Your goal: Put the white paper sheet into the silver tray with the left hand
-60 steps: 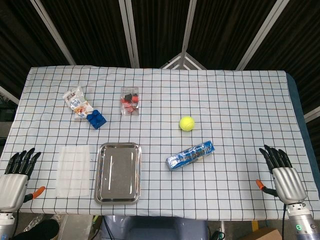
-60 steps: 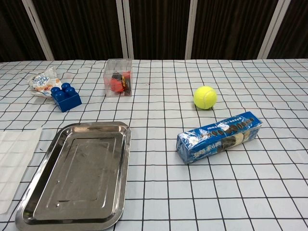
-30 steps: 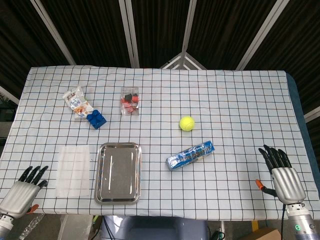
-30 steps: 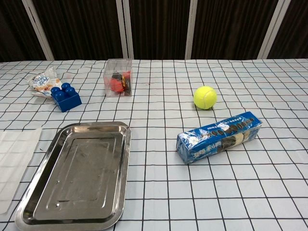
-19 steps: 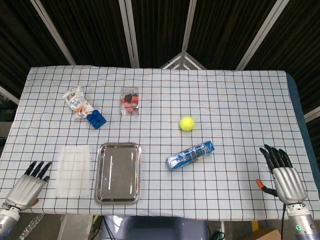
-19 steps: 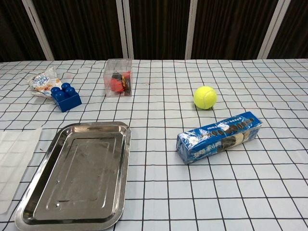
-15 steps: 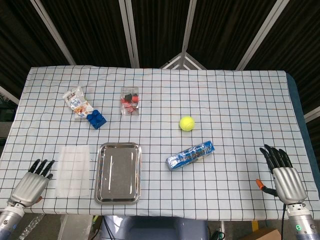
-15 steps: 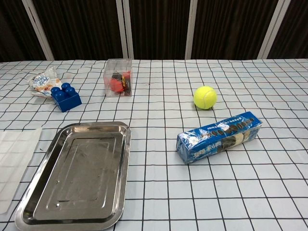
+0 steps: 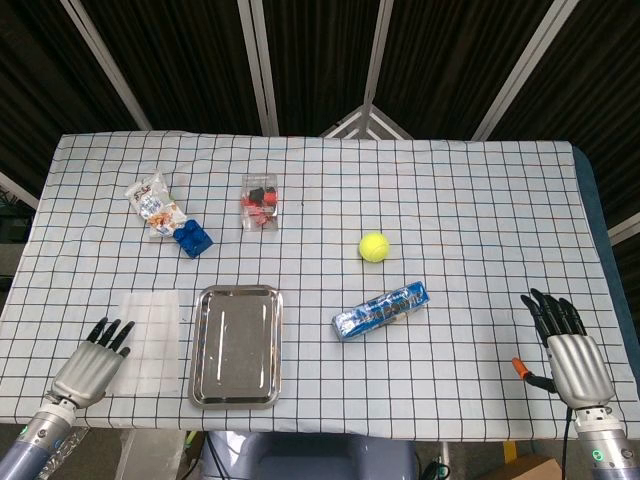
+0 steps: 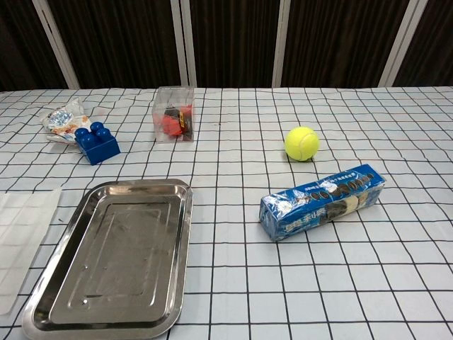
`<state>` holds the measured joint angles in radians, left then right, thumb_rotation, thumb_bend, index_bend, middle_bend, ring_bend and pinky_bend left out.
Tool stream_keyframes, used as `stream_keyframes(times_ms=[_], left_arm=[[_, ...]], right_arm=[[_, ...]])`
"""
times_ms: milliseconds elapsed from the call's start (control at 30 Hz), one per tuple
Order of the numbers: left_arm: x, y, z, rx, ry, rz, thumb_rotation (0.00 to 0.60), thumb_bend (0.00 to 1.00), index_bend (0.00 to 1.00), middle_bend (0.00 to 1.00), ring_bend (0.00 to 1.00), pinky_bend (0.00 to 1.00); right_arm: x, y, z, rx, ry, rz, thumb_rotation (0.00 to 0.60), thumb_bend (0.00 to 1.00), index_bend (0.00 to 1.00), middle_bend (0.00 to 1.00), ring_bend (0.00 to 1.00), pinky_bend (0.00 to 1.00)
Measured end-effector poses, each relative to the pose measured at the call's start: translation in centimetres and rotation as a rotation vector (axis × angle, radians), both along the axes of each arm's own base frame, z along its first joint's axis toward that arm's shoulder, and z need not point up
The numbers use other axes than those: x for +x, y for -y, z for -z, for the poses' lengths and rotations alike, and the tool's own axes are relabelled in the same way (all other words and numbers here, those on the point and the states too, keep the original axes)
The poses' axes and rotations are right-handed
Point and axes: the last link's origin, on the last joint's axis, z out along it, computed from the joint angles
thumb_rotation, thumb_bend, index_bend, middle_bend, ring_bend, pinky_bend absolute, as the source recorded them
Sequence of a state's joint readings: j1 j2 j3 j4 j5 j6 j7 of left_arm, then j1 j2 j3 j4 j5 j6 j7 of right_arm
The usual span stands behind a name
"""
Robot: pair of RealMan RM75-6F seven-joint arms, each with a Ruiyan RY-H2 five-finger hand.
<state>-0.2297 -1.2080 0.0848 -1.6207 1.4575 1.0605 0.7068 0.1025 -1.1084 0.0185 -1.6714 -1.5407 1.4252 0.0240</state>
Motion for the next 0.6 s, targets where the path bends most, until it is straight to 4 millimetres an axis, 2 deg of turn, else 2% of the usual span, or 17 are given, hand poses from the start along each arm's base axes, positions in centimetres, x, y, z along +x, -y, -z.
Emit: stream_keyframes(times_ms=[100,233,300,600], left_arm=[[0.3,-0.2,0.6,-0.009,0.004,0.01,0.6,0.18,0.38,0.0,0.0,0.0],[0.9,-0.3,1.5,-0.023,0.019,0.025,0.6,0.33,0.39,0.0,0.0,0.0],[1.0,-0.2,1.7,-0.032,0.031,0.026,0.6,0.37,0.4,0.0,0.0,0.0],[0.8,0.2,2.1,-0.067,0.055,0.031,0.6,0.39,0.44,0.0,0.0,0.0]], right_arm=[[0.0,0.0,0.0,0.0,0.002,0.001,0.6,0.31,0.0,0.0,0.0,0.0],[0.0,0.0,0.0,0.0,0.004,0.001,0.6,0.31,0.0,0.0,0.0,0.0],[0.0,0.0,0.0,-0.001,0.005,-0.001,0.6,0.31,0.0,0.0,0.0,0.0],[0.0,0.0,-0.1,-0.001,0.006,-0.004,0.6,0.31,0.0,0.0,0.0,0.0]])
